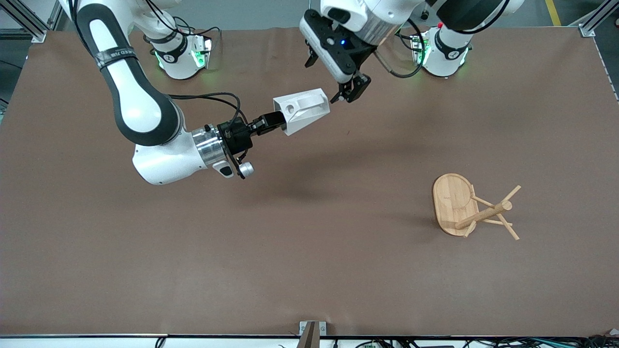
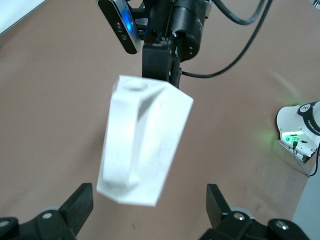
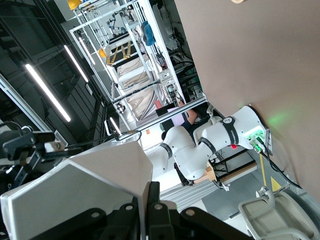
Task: Hang cup on rack
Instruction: 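Grasp the cup's base with the left gripper beside the right gripper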
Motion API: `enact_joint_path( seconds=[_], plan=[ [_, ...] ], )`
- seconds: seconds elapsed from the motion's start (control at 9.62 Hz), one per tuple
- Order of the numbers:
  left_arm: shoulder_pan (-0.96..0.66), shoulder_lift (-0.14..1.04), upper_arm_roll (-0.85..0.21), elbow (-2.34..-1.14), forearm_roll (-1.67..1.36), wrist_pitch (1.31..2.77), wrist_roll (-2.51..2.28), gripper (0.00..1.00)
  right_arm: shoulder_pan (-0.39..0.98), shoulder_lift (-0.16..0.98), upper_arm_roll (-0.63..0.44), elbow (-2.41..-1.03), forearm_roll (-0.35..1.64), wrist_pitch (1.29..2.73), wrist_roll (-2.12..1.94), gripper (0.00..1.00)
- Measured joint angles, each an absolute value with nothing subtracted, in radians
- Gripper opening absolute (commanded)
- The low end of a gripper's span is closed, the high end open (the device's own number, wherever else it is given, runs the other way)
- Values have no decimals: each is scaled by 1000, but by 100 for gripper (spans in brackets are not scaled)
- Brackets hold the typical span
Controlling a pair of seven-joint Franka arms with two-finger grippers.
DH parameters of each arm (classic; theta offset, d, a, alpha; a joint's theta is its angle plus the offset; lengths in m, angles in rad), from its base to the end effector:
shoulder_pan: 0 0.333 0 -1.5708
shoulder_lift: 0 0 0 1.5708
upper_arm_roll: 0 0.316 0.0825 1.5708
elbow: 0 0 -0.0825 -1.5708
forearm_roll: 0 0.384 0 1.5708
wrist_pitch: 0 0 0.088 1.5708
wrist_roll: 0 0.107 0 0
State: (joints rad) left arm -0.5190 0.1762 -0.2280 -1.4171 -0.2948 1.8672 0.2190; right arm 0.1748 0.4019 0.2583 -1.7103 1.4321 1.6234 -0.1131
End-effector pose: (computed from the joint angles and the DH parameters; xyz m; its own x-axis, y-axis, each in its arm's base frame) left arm 0.4601 -0.4374 0.6311 0.6155 -0.7186 0.3237 -0.7881 -0.5560 0.2642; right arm 0.5516 0.3433 0.4215 0.8378 0.3716 -0.4000 -0.3448 -0.2080 -0.9153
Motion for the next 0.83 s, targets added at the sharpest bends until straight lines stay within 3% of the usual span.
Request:
enact_joint_path(
  seconds=[0.31,0.83],
  plan=[
    [-526,270,-228,-1308,-256,1817,219,100,174,402,260,-1711,1433,1605,-112,1],
    [-557,316,-228,-1286,-243,1806,219,100,170,402,258,-1713,1434,1578,-112,1]
  ],
)
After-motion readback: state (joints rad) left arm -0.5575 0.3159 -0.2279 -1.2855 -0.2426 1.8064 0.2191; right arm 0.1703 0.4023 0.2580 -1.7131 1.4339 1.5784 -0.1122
